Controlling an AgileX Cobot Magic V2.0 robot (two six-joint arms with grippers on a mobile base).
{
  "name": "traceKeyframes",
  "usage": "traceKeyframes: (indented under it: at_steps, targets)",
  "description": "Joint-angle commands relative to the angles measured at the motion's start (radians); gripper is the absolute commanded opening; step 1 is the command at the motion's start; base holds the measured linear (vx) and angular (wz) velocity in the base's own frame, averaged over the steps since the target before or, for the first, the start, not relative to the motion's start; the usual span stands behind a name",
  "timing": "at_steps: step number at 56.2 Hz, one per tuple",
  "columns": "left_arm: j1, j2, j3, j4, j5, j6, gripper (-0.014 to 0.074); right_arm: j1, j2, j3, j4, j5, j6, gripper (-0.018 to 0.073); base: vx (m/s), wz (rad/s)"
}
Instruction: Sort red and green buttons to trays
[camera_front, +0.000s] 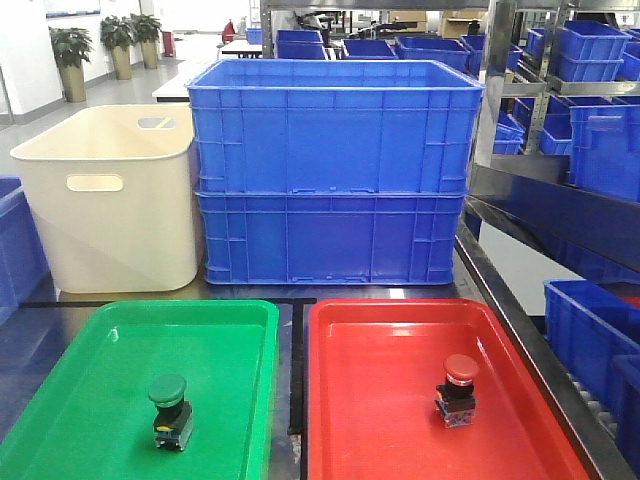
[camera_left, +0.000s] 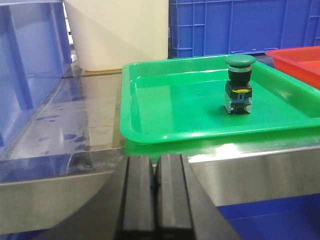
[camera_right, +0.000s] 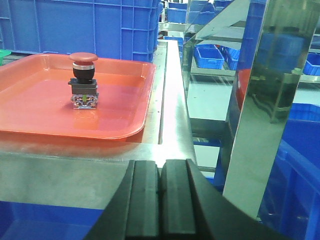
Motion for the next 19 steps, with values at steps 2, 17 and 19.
traceKeyframes:
  at_steps: [2, 17, 19]
  targets:
    - [-0.002, -0.011, -0.025, -0.003, -0.084, -0.002, -0.0004, -0.002, -0.01, 0.014, -0.009, -0.087, 0.001, -0.0009, 0.0, 0.0]
    - [-0.002, -0.011, -0.025, -0.003, -0.084, -0.002, -0.0004, -0.002, -0.011, 0.014, -0.009, -0.087, 0.001, -0.0009, 0.0, 0.0]
    - [-0.002, -0.011, -0.025, -0.003, -0.084, -0.002, -0.0004, -0.002, -0.011, 0.014, -0.009, -0.087, 0.001, -0.0009, 0.0, 0.0]
